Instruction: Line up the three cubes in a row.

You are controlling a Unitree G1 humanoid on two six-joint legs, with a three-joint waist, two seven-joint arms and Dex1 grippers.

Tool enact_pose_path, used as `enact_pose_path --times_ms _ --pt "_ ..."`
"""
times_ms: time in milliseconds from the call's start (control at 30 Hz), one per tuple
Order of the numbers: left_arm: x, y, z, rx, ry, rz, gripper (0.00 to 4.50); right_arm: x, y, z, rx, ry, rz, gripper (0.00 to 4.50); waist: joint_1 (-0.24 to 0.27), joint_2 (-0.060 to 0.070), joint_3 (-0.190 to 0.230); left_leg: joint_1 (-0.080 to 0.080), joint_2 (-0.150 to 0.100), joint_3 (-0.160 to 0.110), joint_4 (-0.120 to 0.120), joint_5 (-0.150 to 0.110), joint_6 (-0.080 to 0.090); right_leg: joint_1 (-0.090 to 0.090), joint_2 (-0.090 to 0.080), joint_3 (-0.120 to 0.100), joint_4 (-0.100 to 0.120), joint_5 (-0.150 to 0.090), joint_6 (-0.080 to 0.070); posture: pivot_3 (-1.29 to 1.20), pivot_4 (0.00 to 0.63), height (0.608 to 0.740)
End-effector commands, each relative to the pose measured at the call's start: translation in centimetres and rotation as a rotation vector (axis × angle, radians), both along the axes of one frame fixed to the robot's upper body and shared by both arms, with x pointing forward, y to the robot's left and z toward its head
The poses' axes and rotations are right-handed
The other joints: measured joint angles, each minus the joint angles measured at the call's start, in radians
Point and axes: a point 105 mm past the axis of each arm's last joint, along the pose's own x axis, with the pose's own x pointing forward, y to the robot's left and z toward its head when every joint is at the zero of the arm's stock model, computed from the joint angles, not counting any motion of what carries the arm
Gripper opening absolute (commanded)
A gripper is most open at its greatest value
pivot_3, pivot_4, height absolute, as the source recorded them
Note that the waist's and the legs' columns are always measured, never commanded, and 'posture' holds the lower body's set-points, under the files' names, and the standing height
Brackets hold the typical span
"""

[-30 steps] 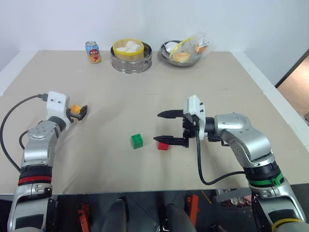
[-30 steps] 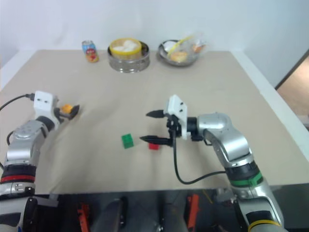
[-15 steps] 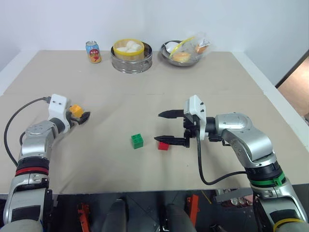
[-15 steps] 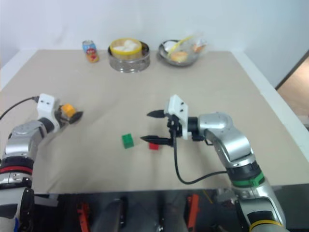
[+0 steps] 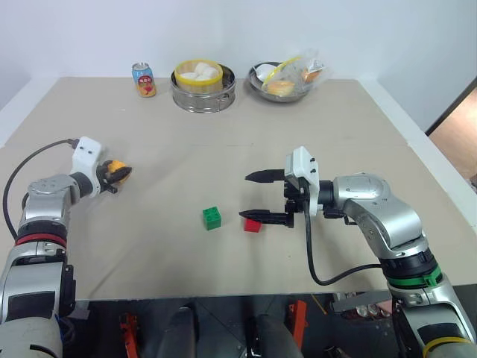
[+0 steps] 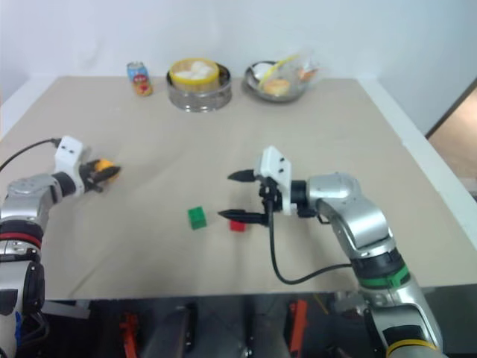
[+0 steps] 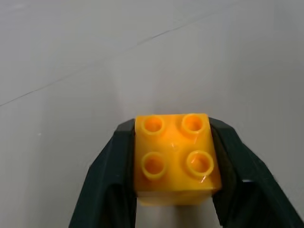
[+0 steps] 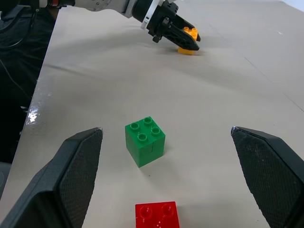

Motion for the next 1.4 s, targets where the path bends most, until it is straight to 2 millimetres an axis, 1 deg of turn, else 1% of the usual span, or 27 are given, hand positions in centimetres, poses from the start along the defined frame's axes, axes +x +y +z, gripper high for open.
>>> enact_pose_path --times_ms 33,200,267,333,400,533,733,833,967,1067,1133,1267,1400 --pt "0.1 0.2 0.4 0.008 0.005 -0.002 1.37 -0.2 -0.2 1.6 0.009 -0.065 0.009 4.5 0.0 0.0 0.0 0.0 0.0 0.0 0.0 0.0 0.0 0.0 0.0 0.0 0.0 0.0 0.0 0.0 0.15 0.74" --pt "0.0 0.6 -0.1 0.043 0.002 0.027 1.37 -0.3 -0.3 1.5 0.006 -0.065 0.005 4.5 0.0 0.0 0.0 0.0 0.0 0.0 0.0 0.0 0.0 0.0 0.0 0.0 0.0 0.0 0.0 0.0 0.15 0.74" --pt "0.1 0.7 0.3 0.029 -0.011 0.031 1.37 -0.3 -0.3 1.5 0.006 -0.064 0.005 4.5 0.0 0.0 0.0 0.0 0.0 0.0 0.0 0.0 0.0 0.0 0.0 0.0 0.0 0.0 0.0 0.0 0.15 0.74" --pt "0.1 0.3 0.9 0.023 -0.04 -0.003 1.37 -0.4 -0.2 1.5 0.006 -0.064 0.007 4.5 0.0 0.0 0.0 0.0 0.0 0.0 0.0 0.0 0.0 0.0 0.0 0.0 0.0 0.0 0.0 0.0 0.15 0.74" --pt "-0.2 -0.6 1.6 0.056 -0.073 -0.078 1.37 -0.4 -0.2 1.5 0.007 -0.062 0.012 4.5 0.0 0.0 0.0 0.0 0.0 0.0 0.0 0.0 0.0 0.0 0.0 0.0 0.0 0.0 0.0 0.0 0.15 0.74" --pt "-1.5 -2.5 2.9 0.081 -0.131 -0.262 1.37 -0.4 -0.2 1.6 0.006 -0.063 0.017 4.5 0.0 0.0 0.0 -0.001 0.0 0.0 0.0 0.0 0.0 0.0 0.0 0.0 0.0 0.0 0.0 0.0 0.15 0.74" --pt "-4.0 -4.7 2.7 0.134 -0.123 -0.457 1.37 -0.6 0.0 1.4 0.006 -0.061 0.026 4.5 0.0 0.0 0.0 -0.001 0.001 0.0 -0.001 0.0 0.0 -0.001 0.0 0.0 0.0 -0.001 -0.001 0.0 0.15 0.74" --pt "-4.8 -6.0 2.7 0.157 -0.131 -0.531 1.37 -0.6 0.0 1.4 0.006 -0.06 0.028 4.5 0.0 0.0 0.0 -0.001 0.001 0.0 -0.001 0.0 0.0 -0.001 0.0 0.0 0.0 -0.001 -0.001 0.0 0.15 0.74" --pt "-6.1 -8.4 2.5 0.162 -0.126 -0.651 1.37 -0.5 0.0 1.4 0.005 -0.062 0.029 4.5 0.0 0.0 0.0 -0.001 0.001 0.0 0.0 0.0 0.0 -0.001 0.0 0.0 0.0 -0.001 -0.001 0.0 0.15 0.74" --pt "-7.8 -10.6 2.2 0.148 -0.112 -0.778 1.37 -0.6 0.0 1.5 0.005 -0.058 0.034 4.5 0.0 0.0 0.0 -0.001 0.001 0.001 0.0 0.0 0.0 -0.001 0.0 0.0 0.0 -0.001 -0.001 0.0 0.15 0.74" --pt "-8.6 -11.4 1.9 0.144 -0.101 -0.836 1.37 -0.7 0.0 1.4 0.004 -0.05 0.04 4.5 0.0 0.0 0.0 -0.001 0.001 0.001 0.0 0.0 0.0 -0.001 0.0 0.0 0.0 -0.001 -0.001 0.0 0.15 0.74" --pt "-9.6 -12.1 1.5 0.127 -0.085 -0.901 1.37 -1.2 0.1 1.3 0.007 -0.024 0.059 4.5 0.0 0.0 0.0 -0.001 0.001 0.001 0.0 0.0 0.0 -0.001 0.0 0.0 0.0 -0.001 -0.002 0.0 0.15 0.74" --pt "-9.8 -11.6 0.9 0.132 -0.064 -0.906 1.37 -1.3 0.0 1.2 0.002 -0.022 0.055 4.5 0.0 0.0 0.0 -0.001 0.001 0.0 0.0 0.0 0.0 -0.001 0.0 0.0 0.0 -0.001 -0.002 0.0 0.15 0.74"
